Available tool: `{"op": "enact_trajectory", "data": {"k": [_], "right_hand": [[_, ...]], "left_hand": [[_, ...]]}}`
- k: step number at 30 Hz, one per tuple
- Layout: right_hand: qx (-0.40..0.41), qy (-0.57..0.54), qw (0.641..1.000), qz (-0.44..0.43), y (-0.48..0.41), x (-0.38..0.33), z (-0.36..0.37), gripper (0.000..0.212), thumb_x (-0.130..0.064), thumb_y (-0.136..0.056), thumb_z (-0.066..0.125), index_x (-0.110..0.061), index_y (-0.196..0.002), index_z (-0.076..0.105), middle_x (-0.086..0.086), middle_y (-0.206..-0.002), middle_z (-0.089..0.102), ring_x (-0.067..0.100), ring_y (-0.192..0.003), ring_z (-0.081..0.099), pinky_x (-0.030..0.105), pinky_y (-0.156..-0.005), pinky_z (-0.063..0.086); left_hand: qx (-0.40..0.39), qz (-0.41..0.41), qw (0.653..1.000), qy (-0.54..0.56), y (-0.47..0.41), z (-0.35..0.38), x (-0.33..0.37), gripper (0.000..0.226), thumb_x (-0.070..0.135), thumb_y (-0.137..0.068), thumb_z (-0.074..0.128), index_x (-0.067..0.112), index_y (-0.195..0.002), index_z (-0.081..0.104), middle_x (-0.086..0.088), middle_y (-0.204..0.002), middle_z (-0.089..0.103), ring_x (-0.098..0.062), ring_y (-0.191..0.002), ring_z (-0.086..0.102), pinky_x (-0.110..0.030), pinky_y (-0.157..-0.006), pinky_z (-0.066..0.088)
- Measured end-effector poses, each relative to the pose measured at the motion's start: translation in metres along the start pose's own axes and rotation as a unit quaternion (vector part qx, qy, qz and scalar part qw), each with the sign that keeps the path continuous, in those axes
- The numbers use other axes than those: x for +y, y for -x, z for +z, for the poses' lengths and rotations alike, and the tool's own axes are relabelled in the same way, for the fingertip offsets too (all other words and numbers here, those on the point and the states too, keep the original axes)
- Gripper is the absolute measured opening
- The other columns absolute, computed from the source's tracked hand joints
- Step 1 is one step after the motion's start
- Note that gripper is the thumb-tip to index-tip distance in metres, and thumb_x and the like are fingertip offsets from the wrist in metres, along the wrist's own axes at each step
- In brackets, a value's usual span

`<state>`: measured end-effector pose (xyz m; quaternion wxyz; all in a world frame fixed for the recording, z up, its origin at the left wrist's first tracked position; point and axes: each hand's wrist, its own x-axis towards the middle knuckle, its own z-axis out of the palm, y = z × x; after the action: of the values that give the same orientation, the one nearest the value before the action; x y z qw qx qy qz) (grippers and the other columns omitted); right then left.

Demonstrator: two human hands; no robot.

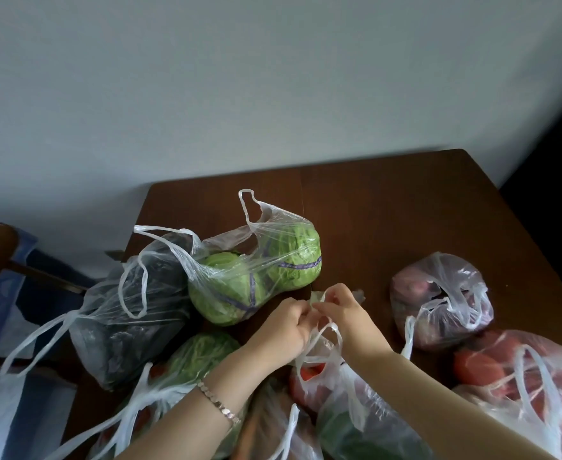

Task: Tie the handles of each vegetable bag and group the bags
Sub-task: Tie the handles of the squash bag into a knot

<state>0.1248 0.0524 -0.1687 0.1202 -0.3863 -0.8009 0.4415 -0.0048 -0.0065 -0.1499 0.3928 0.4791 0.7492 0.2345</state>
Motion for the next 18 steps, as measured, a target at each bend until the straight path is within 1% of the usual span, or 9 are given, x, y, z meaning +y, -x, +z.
{"op": "enact_trajectory", "data": {"k": [2, 4, 6, 8, 10, 12, 14, 16, 18], "right_hand": [[-0.006, -0.028, 1.000, -0.003, 0.000, -0.003, 0.004, 0.018, -0.005, -0.088, 0.054, -0.005, -0.106, 0.056, -0.006, -0.083, 0.045, 0.010, -0.070, 0.051, 0.006, -0.057, 0.044], [0.002, -0.019, 1.000, -0.023, 0.000, -0.003, 0.005, 0.016, 0.005, -0.080, 0.061, -0.002, -0.093, 0.068, -0.003, -0.090, 0.046, 0.013, -0.078, 0.051, 0.010, -0.066, 0.045], [0.014, -0.028, 0.999, -0.021, 0.001, 0.001, 0.003, 0.011, 0.006, -0.077, 0.064, 0.003, -0.085, 0.070, 0.006, -0.090, 0.059, 0.020, -0.081, 0.058, 0.012, -0.070, 0.044], [0.024, -0.063, 0.998, 0.002, 0.002, -0.001, -0.001, 0.009, 0.001, -0.079, 0.065, 0.002, -0.086, 0.071, 0.010, -0.084, 0.066, 0.021, -0.080, 0.061, 0.010, -0.067, 0.043], [0.022, -0.121, 0.991, 0.044, 0.005, 0.000, -0.001, 0.010, -0.004, -0.079, 0.067, -0.008, -0.088, 0.072, 0.002, -0.080, 0.068, 0.013, -0.075, 0.062, 0.008, -0.064, 0.045], [0.020, -0.199, 0.975, 0.096, 0.006, 0.003, -0.001, 0.016, -0.002, -0.079, 0.067, -0.016, -0.084, 0.069, -0.003, -0.077, 0.069, 0.005, -0.069, 0.064, 0.010, -0.061, 0.048], [-0.012, -0.264, 0.954, 0.145, 0.007, 0.002, -0.005, 0.022, 0.004, -0.081, 0.063, -0.019, -0.082, 0.066, -0.005, -0.067, 0.067, 0.003, -0.057, 0.062, 0.010, -0.050, 0.048], [-0.060, -0.312, 0.933, 0.170, 0.009, 0.000, -0.009, 0.021, 0.006, -0.082, 0.059, -0.014, -0.083, 0.065, -0.008, -0.053, 0.065, 0.000, -0.044, 0.058, 0.010, -0.042, 0.043], [-0.080, -0.333, 0.928, 0.148, 0.010, -0.002, -0.010, 0.022, 0.005, -0.080, 0.062, -0.015, -0.082, 0.070, -0.008, -0.061, 0.069, 0.000, -0.053, 0.064, 0.011, -0.049, 0.048]], "left_hand": [[0.001, 0.045, 0.998, -0.033, 0.006, -0.003, -0.004, 0.025, 0.034, -0.096, 0.043, 0.015, -0.098, 0.058, 0.006, -0.092, 0.046, -0.002, -0.074, 0.050, -0.003, -0.064, 0.038], [0.012, 0.070, 0.997, -0.035, 0.009, -0.004, -0.009, 0.024, 0.032, -0.095, 0.046, 0.014, -0.101, 0.059, 0.008, -0.099, 0.045, -0.002, -0.079, 0.051, -0.002, -0.070, 0.037], [0.041, 0.089, 0.995, -0.029, 0.010, -0.003, -0.015, 0.021, 0.025, -0.094, 0.050, 0.009, -0.100, 0.062, 0.007, -0.099, 0.050, -0.004, -0.084, 0.053, 0.000, -0.074, 0.036], [0.066, 0.095, 0.993, -0.022, 0.010, 0.001, -0.018, 0.018, 0.019, -0.092, 0.053, 0.006, -0.098, 0.065, 0.002, -0.095, 0.055, -0.007, -0.083, 0.055, -0.001, -0.073, 0.036], [0.084, 0.087, 0.993, -0.015, 0.011, 0.007, -0.020, 0.018, 0.015, -0.091, 0.054, 0.005, -0.098, 0.066, -0.002, -0.093, 0.060, -0.009, -0.082, 0.057, -0.003, -0.071, 0.039], [0.105, 0.077, 0.991, -0.012, 0.010, 0.014, -0.023, 0.017, 0.013, -0.090, 0.055, 0.006, -0.100, 0.067, -0.004, -0.095, 0.063, -0.012, -0.085, 0.060, -0.007, -0.073, 0.042], [0.129, 0.057, 0.990, -0.007, 0.009, 0.019, -0.025, 0.017, 0.014, -0.090, 0.057, 0.006, -0.099, 0.068, -0.004, -0.095, 0.066, -0.013, -0.087, 0.062, -0.013, -0.076, 0.045], [0.137, 0.023, 0.990, 0.024, 0.007, 0.022, -0.025, 0.019, 0.018, -0.089, 0.058, 0.006, -0.100, 0.068, -0.006, -0.096, 0.069, -0.014, -0.089, 0.063, -0.015, -0.078, 0.046], [0.109, -0.034, 0.989, 0.092, 0.006, 0.021, -0.022, 0.022, 0.023, -0.089, 0.059, 0.007, -0.101, 0.068, -0.007, -0.097, 0.070, -0.016, -0.090, 0.064, -0.019, -0.078, 0.049]]}}
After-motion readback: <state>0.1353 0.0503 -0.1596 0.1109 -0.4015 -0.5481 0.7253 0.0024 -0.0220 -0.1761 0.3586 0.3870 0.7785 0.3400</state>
